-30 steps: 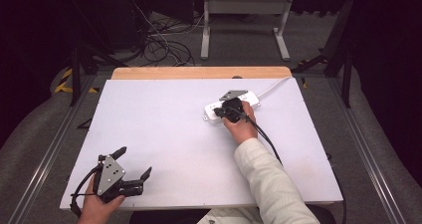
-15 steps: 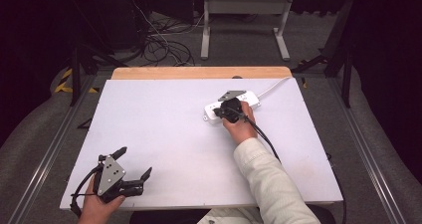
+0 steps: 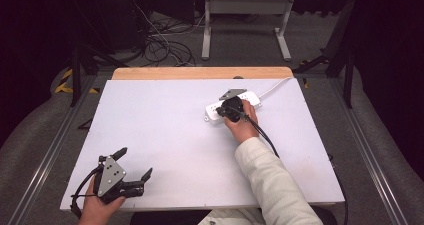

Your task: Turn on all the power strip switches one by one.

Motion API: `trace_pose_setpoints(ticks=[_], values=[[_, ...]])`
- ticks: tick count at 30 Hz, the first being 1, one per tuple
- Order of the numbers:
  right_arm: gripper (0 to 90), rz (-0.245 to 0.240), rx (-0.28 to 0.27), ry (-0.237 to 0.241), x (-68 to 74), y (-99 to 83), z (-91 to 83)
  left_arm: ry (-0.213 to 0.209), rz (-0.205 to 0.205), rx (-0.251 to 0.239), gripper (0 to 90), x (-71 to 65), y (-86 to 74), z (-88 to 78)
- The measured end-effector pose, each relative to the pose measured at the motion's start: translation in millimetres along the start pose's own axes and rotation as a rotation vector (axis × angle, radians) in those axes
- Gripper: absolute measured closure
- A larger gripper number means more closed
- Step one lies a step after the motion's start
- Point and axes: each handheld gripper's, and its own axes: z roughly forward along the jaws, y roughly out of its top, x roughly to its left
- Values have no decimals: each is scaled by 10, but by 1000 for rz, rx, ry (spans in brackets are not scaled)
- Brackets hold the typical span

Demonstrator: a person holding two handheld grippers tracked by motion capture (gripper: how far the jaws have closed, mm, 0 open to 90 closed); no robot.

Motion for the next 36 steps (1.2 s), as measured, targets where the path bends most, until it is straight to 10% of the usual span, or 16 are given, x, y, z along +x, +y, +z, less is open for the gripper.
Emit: trace_pose_setpoints(ticks=[2, 17, 36], values=[[900, 26, -57, 4, -32, 25, -63, 1, 0, 2, 57, 8, -1, 7], [900, 60, -8, -66, -273, -95, -88, -1, -2, 6, 56, 18, -6, 13], [900, 42, -11, -80, -262, -161, -45, 1, -2, 4, 56, 13, -5, 7]])
